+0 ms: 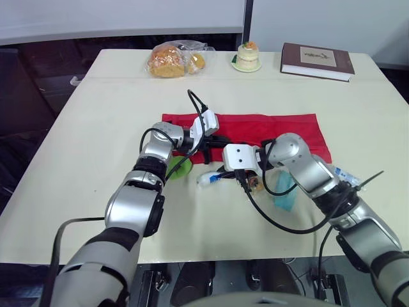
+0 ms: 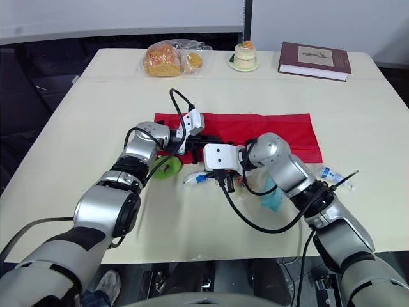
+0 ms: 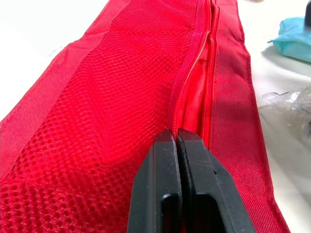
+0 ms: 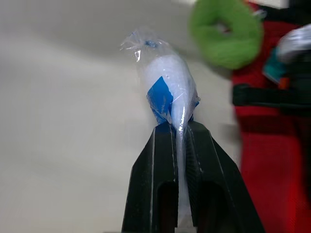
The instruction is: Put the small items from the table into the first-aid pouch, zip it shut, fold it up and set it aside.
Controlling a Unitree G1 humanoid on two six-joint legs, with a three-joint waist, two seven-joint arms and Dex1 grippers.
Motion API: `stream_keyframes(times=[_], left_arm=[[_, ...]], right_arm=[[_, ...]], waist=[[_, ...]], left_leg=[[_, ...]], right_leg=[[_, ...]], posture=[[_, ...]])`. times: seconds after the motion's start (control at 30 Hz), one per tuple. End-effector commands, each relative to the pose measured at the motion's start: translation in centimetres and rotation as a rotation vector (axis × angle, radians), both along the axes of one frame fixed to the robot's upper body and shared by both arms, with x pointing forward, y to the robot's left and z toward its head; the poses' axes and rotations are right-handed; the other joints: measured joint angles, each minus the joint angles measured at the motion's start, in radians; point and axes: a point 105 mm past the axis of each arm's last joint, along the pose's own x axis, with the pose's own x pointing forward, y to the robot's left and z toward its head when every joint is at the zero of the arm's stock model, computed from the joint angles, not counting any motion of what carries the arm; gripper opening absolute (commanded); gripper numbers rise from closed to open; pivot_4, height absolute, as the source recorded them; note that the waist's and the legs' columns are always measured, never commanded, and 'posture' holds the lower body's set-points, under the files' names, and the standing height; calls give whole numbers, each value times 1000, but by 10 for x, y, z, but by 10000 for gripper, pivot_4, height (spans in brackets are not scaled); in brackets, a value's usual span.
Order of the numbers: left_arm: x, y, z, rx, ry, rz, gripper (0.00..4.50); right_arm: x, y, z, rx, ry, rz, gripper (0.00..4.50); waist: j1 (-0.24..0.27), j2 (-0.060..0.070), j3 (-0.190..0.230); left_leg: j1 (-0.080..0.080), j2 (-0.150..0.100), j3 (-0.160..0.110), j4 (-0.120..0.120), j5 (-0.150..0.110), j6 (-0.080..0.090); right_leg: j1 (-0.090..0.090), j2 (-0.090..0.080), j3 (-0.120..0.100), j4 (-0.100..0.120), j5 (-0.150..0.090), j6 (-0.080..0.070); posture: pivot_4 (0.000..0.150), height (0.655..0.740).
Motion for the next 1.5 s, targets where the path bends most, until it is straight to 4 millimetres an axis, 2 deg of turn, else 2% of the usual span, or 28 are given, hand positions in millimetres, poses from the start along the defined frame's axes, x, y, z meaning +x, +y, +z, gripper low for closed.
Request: stream_keyframes(times=[0.03, 0.2, 0.33, 0.43, 0.6, 0.77, 1.07, 1.2, 1.33, 1.47, 1.5], left_arm=[[1, -3, 9, -15, -35, -9, 0], [1, -7, 10, -33, -33, -16, 0], [-2, -16, 14, -72, -33, -45, 0], [-4, -25, 20, -107, -35, -73, 0], [-5, -31, 25, -143, -38, -81, 0], [-5, -35, 27, -171, -42, -83, 0], [-15, -42, 20, -170, -22, -139, 0], [-17, -44, 19, -165, -16, -152, 0], [-21, -48, 16, -155, -9, -176, 0], [-21, -51, 16, -154, -9, -180, 0], [-21, -51, 16, -154, -10, -179, 0]], right_arm=[[-2, -20, 27, 84, -11, -96, 818], [-5, -62, 32, 152, 84, -313, 818], [6, -97, 23, 228, 200, -575, 818], [12, -109, 16, 329, 332, -771, 818], [13, -99, 7, 437, 553, -917, 818], [15, -92, -10, 453, 683, -1033, 818], [35, -75, 2, 667, 864, -1116, 818], [45, -71, 9, 734, 891, -1129, 818], [59, -59, 21, 871, 914, -1114, 818], [61, -48, 21, 867, 909, -1087, 818], [60, -47, 20, 859, 902, -1084, 7772]], waist=[[0, 0, 0], [6, 0, 0], [5, 0, 0], [3, 0, 0], [-1, 0, 0], [0, 0, 0], [-2, 1, 0], [-3, 1, 0], [-2, 1, 0], [-6, 1, 0], [-7, 1, 0]], left_leg=[[0, 0, 0, 0, 0, 0], [-1, 0, -1, 0, 0, 0], [-1, 0, -1, 0, -2, 3], [0, 0, -1, 0, -2, 4], [0, 0, -1, 0, -2, 4], [0, 0, -1, -1, -2, 4], [0, 0, -1, -2, -2, 4], [0, 0, 0, -2, -2, 3], [0, 0, 0, -2, -2, 3], [-1, 0, 1, -3, -2, 3], [-1, 0, 1, -3, -2, 3]], right_leg=[[0, 0, 0, 0, 0, 0], [0, 0, -1, -1, 0, 0], [0, -1, -1, 0, 0, 0], [0, 0, 0, 0, 0, 0], [0, 0, 0, 0, 0, 0], [0, 0, 0, 0, 0, 0], [0, 0, 0, 1, 0, 0], [-1, 0, 1, 0, 0, 0], [-1, 0, 1, 0, 0, 0], [-1, 0, 2, 0, 0, 0], [-2, 0, 2, 0, 0, 0]], posture=[[1500, 7289], [1500, 7289], [1500, 7289], [1500, 7289], [1500, 7289], [1500, 7289], [1500, 7289], [1500, 7289], [1500, 7289], [1500, 7289], [1500, 7289]])
